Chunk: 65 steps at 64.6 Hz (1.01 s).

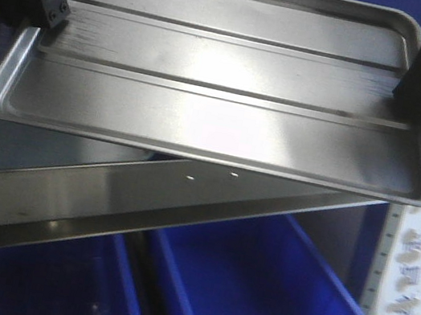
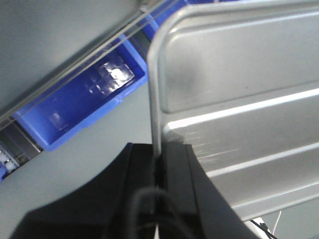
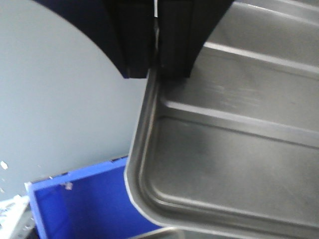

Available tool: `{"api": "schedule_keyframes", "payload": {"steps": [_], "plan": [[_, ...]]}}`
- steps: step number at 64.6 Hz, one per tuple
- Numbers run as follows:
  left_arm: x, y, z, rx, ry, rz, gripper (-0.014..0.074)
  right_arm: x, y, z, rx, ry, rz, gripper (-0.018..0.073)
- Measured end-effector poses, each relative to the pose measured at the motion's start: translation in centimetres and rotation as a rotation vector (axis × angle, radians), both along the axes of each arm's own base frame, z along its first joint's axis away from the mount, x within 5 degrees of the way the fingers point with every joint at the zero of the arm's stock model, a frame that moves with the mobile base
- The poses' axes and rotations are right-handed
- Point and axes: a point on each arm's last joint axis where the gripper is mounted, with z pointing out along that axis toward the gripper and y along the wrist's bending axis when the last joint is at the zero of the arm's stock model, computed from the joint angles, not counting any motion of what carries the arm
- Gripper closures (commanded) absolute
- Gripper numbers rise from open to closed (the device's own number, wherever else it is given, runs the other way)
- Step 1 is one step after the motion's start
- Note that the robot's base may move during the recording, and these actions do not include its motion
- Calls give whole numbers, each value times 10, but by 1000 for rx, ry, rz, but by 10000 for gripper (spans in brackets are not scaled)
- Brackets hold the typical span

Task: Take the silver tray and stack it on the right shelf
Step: 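Hold the tray level with both grippers while the base drives to another shelf, then lower the held tray into the larger silver tray on the shelf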

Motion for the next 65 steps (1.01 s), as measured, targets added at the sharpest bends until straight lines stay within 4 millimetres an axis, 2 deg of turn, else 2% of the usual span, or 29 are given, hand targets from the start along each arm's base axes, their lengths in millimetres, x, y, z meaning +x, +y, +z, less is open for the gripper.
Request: {"api": "schedule_keyframes", "payload": {"steps": [65], "plan": [[0,0,0,6,6,1,689,0,0,0,1,-1,0,503]]}}
